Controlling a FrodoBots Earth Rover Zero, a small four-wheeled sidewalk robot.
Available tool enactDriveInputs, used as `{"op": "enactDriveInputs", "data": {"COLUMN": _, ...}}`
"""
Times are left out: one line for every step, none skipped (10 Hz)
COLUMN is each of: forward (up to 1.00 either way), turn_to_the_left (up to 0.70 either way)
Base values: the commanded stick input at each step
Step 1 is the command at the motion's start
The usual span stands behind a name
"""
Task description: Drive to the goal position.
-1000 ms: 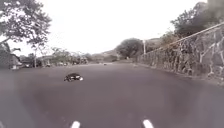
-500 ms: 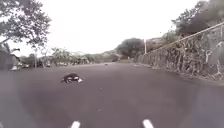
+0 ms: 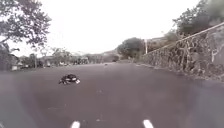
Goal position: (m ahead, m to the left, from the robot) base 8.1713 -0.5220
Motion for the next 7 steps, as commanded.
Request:
{"op": "enactDriveInputs", "data": {"forward": 0.50, "turn_to_the_left": 0.00}}
{"op": "enactDriveInputs", "data": {"forward": 0.50, "turn_to_the_left": 0.00}}
{"op": "enactDriveInputs", "data": {"forward": 0.50, "turn_to_the_left": 0.00}}
{"op": "enactDriveInputs", "data": {"forward": 0.50, "turn_to_the_left": 0.00}}
{"op": "enactDriveInputs", "data": {"forward": 0.50, "turn_to_the_left": 0.00}}
{"op": "enactDriveInputs", "data": {"forward": 0.50, "turn_to_the_left": 0.00}}
{"op": "enactDriveInputs", "data": {"forward": 0.50, "turn_to_the_left": 0.00}}
